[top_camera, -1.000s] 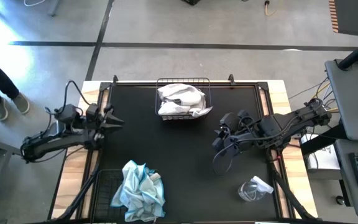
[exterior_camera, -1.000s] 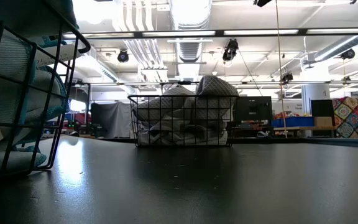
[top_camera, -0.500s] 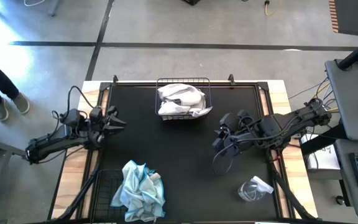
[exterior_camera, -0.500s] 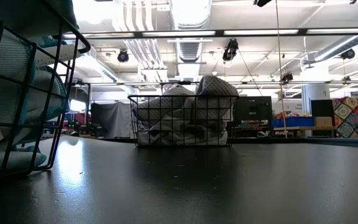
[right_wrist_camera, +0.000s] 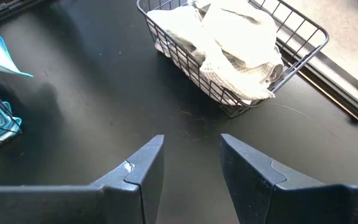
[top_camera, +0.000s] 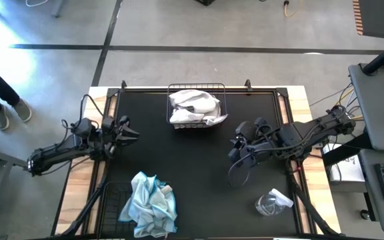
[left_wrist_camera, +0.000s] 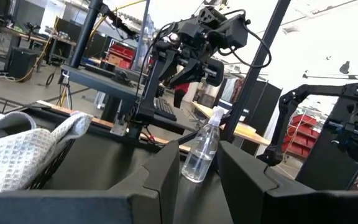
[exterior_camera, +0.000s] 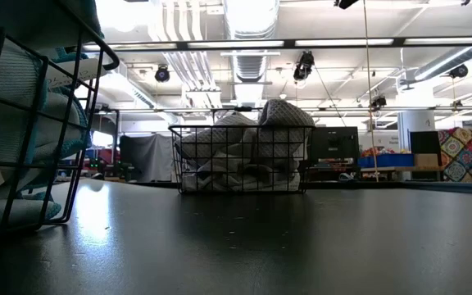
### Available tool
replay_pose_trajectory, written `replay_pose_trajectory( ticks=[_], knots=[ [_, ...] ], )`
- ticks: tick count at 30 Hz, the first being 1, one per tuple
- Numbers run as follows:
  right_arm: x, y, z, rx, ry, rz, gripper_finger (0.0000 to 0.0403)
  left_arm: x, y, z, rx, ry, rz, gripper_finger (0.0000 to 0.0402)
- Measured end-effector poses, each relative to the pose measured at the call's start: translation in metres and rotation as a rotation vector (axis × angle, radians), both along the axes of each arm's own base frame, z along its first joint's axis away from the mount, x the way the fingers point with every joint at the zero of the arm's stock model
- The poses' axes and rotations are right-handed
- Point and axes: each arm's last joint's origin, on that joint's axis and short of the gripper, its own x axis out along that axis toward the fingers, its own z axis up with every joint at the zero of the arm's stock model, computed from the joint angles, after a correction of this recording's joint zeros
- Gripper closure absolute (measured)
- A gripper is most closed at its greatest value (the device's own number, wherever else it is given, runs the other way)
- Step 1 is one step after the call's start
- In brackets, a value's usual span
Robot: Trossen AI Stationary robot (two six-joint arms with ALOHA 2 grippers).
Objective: Sort microfiber towel by color & place in baskets
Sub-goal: Return to Home Position
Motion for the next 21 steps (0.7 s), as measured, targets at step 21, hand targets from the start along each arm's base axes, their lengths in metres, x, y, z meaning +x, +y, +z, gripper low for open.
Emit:
replay_pose_trajectory(
  ticks=[21],
  knots=[
    [0.000,0.000,0.000,-0.003,-0.002,-0.004,0.0257,0.009,0.003,-0.029,-0.026,0.006,-0.003,0.0306]
  ],
)
